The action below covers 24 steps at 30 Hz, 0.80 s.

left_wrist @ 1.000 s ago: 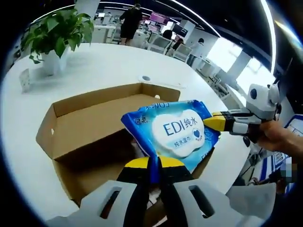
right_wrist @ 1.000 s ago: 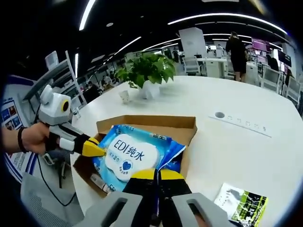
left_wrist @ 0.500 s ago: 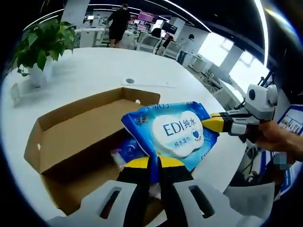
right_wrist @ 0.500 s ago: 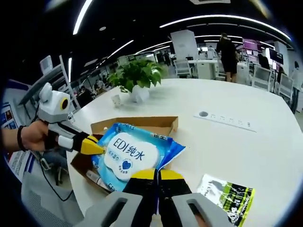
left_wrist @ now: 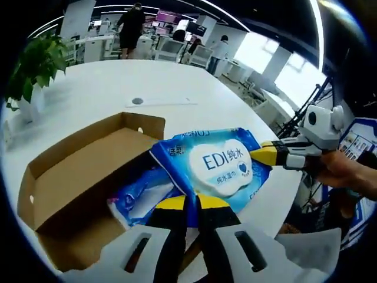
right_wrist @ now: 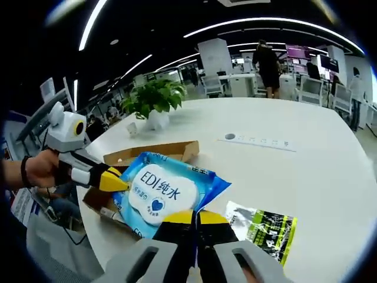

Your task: Operate the shoe box by opening the lid, removing the specified soft item, and placing it in the target area until the item is outside and the box remains undamaged.

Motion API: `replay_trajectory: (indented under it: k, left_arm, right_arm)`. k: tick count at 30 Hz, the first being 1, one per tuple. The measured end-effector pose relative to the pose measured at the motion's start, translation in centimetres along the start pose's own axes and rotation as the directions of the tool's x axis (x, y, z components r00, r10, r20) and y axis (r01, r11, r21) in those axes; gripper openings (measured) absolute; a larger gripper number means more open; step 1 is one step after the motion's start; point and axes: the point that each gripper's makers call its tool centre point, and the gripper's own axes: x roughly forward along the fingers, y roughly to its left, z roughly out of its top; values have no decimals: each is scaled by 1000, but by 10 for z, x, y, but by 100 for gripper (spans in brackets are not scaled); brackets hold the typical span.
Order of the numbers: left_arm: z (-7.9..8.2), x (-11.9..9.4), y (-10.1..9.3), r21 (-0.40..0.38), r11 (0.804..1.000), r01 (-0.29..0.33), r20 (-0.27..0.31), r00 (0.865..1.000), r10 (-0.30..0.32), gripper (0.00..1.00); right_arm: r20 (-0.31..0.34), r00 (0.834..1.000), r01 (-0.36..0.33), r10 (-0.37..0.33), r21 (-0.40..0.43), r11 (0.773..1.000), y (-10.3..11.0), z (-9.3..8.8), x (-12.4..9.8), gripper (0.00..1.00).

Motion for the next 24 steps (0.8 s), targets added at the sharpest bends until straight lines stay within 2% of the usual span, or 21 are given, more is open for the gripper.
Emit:
replay_trajectory:
  k: [12, 24]
  left_arm:
    - [2, 25, -33, 46, 998, 42, -33, 999, -40, 3]
    - [-6, 51, -65, 83, 993, 89, -80, 993, -82, 3]
  right_arm:
    - [13, 999, 46, -46, 43, 998, -29, -14, -27, 0]
    - [5, 995, 95, -96, 88, 992, -55, -39, -53, 0]
